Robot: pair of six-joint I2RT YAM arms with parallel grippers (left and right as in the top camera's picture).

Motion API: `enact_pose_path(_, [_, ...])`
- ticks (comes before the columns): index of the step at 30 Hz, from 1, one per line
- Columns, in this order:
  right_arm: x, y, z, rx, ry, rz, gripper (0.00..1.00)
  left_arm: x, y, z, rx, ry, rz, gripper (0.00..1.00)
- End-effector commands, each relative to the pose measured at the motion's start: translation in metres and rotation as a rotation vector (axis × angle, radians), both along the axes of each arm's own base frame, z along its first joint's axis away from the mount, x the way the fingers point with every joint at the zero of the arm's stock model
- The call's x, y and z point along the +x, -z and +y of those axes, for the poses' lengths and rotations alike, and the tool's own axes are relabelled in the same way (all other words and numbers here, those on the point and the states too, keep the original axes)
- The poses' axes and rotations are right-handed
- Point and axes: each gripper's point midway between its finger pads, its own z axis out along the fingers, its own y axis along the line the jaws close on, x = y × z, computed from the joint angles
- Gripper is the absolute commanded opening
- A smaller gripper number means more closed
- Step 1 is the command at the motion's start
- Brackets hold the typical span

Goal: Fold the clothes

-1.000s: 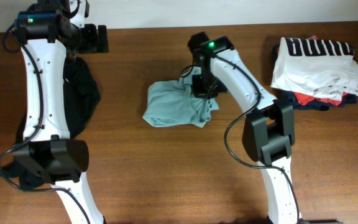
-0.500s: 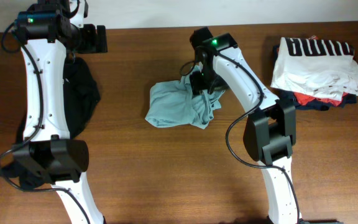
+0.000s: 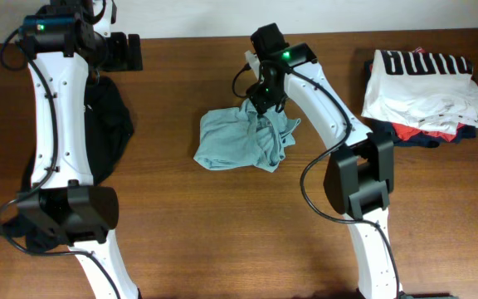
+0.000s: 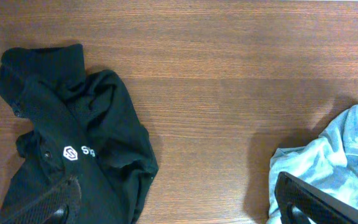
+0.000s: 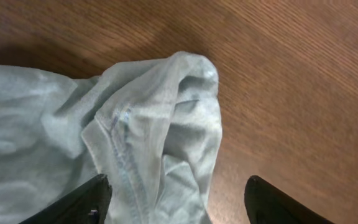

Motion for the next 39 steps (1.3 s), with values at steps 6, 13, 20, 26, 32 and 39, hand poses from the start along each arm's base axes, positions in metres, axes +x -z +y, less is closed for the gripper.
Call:
enact_pose_path(6, [-0.003, 0.031, 0.007, -0.006, -0.154, 0.055, 0.7, -0.003, -0.019, 0.002, 0.01, -0.005, -0.045, 0.99])
enact_pose_path(13, [-0.005, 0.034, 0.008, -0.001, -0.176, 0.067, 0.65, -0.003, -0.019, 0.002, 0.01, -0.005, -0.045, 0.99])
enact_pose_path(20, [-0.021, 0.037, 0.017, 0.041, -0.226, 0.128, 0.66, -0.003, -0.019, 0.002, 0.011, -0.005, -0.045, 0.99])
enact_pose_path(26, [-0.019, 0.036, 0.02, 0.045, -0.23, 0.116, 0.66, -0.003, -0.019, 0.002, 0.011, -0.005, -0.045, 0.99])
enact_pose_path(32, [-0.011, 0.034, 0.021, 0.046, -0.22, 0.086, 0.47, -0.003, -0.019, 0.002, 0.011, -0.005, -0.045, 0.99])
enact_pose_path(39, [-0.01, 0.035, 0.014, 0.018, -0.209, 0.082, 0.17, -0.004, -0.019, 0.002, 0.01, -0.004, -0.042, 0.99])
